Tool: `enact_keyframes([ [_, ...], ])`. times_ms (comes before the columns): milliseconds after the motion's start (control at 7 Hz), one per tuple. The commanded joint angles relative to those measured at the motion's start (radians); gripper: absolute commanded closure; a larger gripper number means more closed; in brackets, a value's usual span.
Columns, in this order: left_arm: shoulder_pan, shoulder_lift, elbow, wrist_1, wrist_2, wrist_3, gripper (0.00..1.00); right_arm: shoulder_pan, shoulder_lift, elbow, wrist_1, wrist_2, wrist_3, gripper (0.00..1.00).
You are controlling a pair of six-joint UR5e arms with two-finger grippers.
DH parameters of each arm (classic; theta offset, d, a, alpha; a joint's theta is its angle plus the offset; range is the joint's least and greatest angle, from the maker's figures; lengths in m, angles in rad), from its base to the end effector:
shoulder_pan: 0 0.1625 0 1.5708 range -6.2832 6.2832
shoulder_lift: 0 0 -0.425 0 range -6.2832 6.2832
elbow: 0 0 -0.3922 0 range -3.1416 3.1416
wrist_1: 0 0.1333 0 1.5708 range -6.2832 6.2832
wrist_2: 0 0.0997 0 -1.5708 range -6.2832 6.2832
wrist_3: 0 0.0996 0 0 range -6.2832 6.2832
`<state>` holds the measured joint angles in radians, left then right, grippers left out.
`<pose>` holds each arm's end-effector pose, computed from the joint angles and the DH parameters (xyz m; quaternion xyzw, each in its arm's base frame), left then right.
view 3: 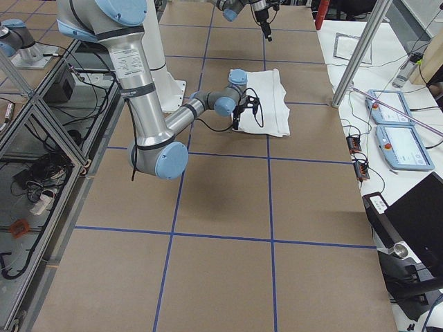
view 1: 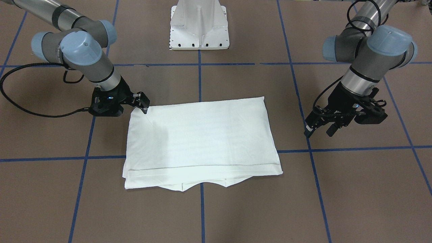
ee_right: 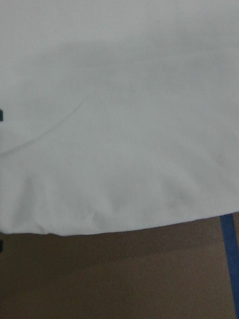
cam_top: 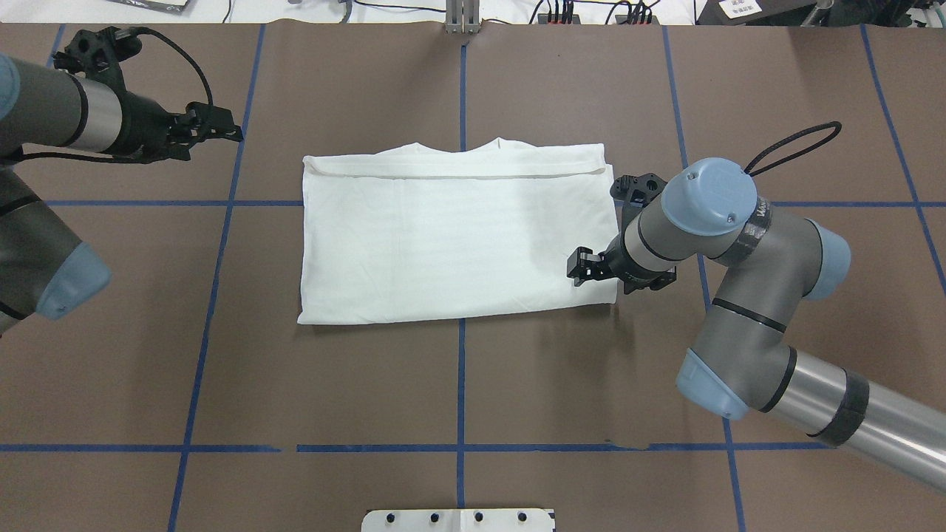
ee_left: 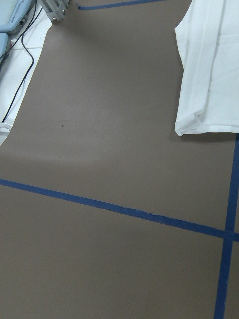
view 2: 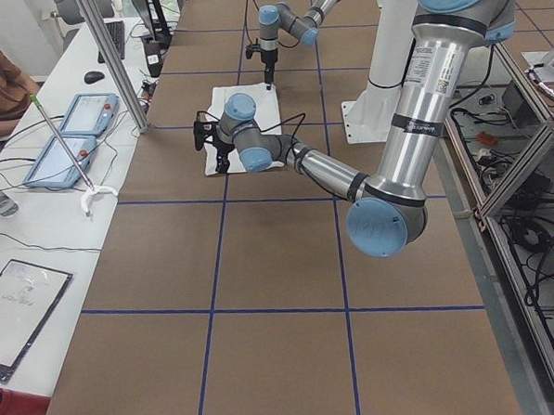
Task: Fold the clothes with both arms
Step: 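Move the right gripper to the folded shirt's near corner and grasp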
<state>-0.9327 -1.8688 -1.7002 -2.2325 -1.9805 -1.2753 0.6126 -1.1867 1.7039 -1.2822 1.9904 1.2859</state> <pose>0.2875 -0.5448 0.3602 0.1501 0.5148 -0.1623 0.8283 -0.4661 -0.4409 0.3537 -0.0062 -0.4286 0.0662 0.9010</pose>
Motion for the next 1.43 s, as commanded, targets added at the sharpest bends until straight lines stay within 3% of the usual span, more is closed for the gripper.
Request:
enact_keyframes([
  [0,0.000,0.000,-0.006,0.007,0.002,0.001,0.00,0.013,0.013,-0.012,0.003,-0.009,-0.002,0.36],
  [286,0.005,0.000,-0.003,0.007,0.002,0.002,0.00,0.038,0.010,-0.009,0.003,0.001,-0.003,0.36],
  [714,0.008,-0.001,-0.001,0.007,0.005,0.002,0.00,0.038,0.009,-0.009,0.000,0.001,0.003,0.71],
  [1143,0.009,-0.001,0.008,0.007,0.006,0.002,0.00,0.035,0.001,-0.010,-0.012,0.001,0.004,0.78],
  [1286,0.009,-0.003,0.007,0.007,0.006,0.002,0.00,0.038,-0.001,-0.003,-0.012,0.010,0.004,1.00],
])
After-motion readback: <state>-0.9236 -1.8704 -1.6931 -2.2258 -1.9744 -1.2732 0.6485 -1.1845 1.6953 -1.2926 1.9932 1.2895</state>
